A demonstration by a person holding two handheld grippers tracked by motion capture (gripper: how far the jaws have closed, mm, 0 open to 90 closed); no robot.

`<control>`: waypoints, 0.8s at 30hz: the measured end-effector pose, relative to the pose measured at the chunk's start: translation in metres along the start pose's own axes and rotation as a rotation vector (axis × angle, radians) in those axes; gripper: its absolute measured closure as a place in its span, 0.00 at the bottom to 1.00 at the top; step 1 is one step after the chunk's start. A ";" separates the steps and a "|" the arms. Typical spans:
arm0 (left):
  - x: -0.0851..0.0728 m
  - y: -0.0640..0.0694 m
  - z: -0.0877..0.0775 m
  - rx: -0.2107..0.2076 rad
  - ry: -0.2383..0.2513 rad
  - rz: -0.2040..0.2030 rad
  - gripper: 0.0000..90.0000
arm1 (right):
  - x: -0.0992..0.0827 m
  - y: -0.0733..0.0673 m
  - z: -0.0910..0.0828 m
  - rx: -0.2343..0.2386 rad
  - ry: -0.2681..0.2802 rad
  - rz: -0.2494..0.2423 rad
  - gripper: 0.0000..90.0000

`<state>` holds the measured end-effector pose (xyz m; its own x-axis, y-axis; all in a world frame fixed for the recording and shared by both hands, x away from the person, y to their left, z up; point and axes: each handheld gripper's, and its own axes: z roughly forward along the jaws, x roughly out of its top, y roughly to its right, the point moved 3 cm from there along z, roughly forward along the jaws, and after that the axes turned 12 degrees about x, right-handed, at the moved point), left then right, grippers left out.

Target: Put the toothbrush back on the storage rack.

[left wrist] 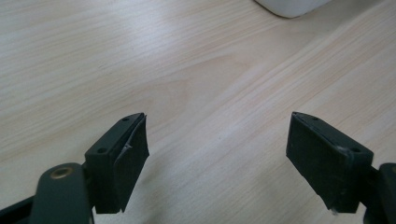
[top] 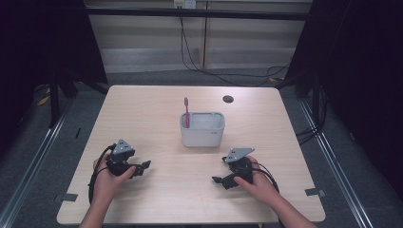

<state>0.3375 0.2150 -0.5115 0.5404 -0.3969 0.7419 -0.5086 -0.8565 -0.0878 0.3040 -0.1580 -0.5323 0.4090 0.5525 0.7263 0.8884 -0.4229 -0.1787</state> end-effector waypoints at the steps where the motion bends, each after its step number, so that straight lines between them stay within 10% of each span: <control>1: -0.001 -0.002 0.000 0.001 -0.004 0.008 0.23 | 0.000 0.000 0.000 0.000 0.000 -0.001 0.15; 24: -0.010 -0.007 0.000 0.025 -0.020 0.056 0.23 | 0.000 0.000 0.000 0.000 0.000 -0.001 0.15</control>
<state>0.3356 0.2253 -0.5187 0.5248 -0.4511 0.7218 -0.5216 -0.8406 -0.1461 0.3041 -0.1580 -0.5323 0.4082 0.5528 0.7265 0.8887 -0.4226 -0.1778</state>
